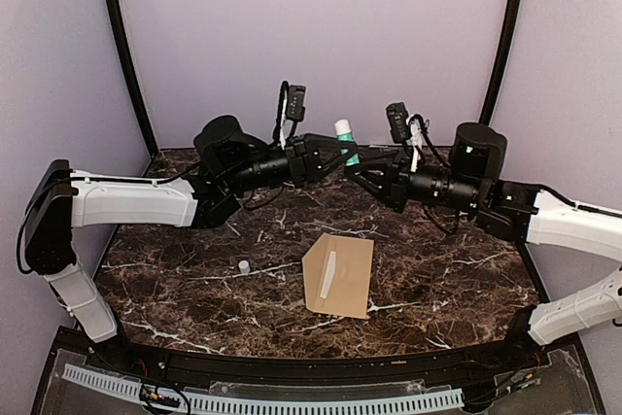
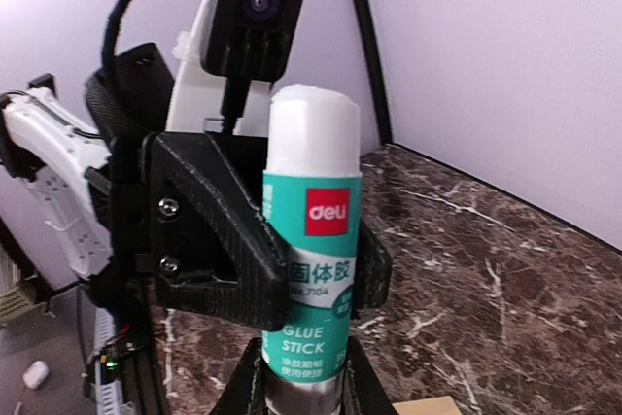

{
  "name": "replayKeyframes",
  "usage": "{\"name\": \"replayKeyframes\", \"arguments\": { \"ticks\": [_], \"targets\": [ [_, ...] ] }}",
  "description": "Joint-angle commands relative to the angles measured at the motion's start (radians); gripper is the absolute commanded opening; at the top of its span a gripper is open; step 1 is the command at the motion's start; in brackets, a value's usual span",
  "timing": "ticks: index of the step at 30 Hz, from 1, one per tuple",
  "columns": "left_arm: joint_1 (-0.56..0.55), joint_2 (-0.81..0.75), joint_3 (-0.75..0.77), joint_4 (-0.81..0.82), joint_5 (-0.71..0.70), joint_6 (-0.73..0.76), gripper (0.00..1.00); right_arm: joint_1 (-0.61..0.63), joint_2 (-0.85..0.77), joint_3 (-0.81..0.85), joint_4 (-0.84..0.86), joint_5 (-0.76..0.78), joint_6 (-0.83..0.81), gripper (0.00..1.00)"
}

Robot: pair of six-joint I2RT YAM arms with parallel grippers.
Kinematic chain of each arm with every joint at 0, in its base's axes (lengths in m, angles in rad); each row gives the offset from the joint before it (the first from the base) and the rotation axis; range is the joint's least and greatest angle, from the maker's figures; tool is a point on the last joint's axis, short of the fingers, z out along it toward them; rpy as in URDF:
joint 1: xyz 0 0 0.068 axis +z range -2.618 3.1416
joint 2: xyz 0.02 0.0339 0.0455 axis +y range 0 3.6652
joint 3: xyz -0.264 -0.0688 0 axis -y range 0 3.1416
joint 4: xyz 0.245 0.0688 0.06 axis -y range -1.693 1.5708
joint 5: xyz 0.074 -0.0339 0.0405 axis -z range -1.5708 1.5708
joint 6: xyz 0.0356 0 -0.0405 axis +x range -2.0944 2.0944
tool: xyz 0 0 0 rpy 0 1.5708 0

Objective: Place the letter into the envelope and seal it

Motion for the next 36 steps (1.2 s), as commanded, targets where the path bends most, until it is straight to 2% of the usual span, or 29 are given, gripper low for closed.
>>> {"name": "replayKeyframes", "arguments": {
  "ticks": [1,7,10,11,12,13,16,19,21,24,29,33,36],
  "targets": [
    [-0.007,0.019,0.020,0.203,0.368,-0.104,0.00,-0.066,-0.046,-0.032,0.228,-0.458,0.092,0.00],
    [-0.008,0.083,0.045,0.443,0.521,-0.269,0.00,-0.131,0.011,-0.043,0.465,-0.753,0.303,0.00],
    [-0.007,0.087,0.049,0.457,0.523,-0.288,0.00,-0.159,0.026,-0.056,0.596,-0.828,0.432,0.00],
    [-0.008,0.085,0.048,0.452,0.520,-0.288,0.00,-0.165,0.022,-0.057,0.600,-0.832,0.443,0.03],
    [-0.007,0.083,0.046,0.446,0.504,-0.286,0.00,-0.171,0.012,-0.056,0.574,-0.825,0.434,0.10],
    [-0.006,0.077,0.045,0.430,0.495,-0.283,0.00,-0.174,-0.003,-0.052,0.523,-0.802,0.398,0.21],
    [0.014,0.058,0.028,0.387,0.398,-0.282,0.00,-0.175,-0.061,-0.034,0.254,-0.638,0.213,0.53],
    [0.034,0.030,0.008,0.309,0.292,-0.284,0.00,-0.173,-0.110,-0.044,0.074,-0.425,0.077,0.75],
    [0.040,0.011,0.008,0.219,0.210,-0.248,0.00,-0.172,-0.122,-0.049,0.023,-0.332,0.036,0.81],
    [0.041,-0.008,0.026,0.048,0.059,-0.177,0.00,-0.168,-0.109,-0.034,-0.019,-0.240,0.012,0.83],
    [0.041,-0.004,0.056,-0.069,-0.092,-0.150,0.00,-0.114,-0.056,0.016,-0.050,-0.082,-0.010,0.81],
    [0.041,0.005,0.071,-0.106,-0.148,-0.133,0.00,-0.082,0.001,0.064,-0.062,-0.013,-0.007,0.75],
    [0.042,0.004,0.073,-0.125,-0.173,-0.120,0.00,-0.076,0.043,0.087,-0.059,-0.009,0.011,0.66]
  ]
}}
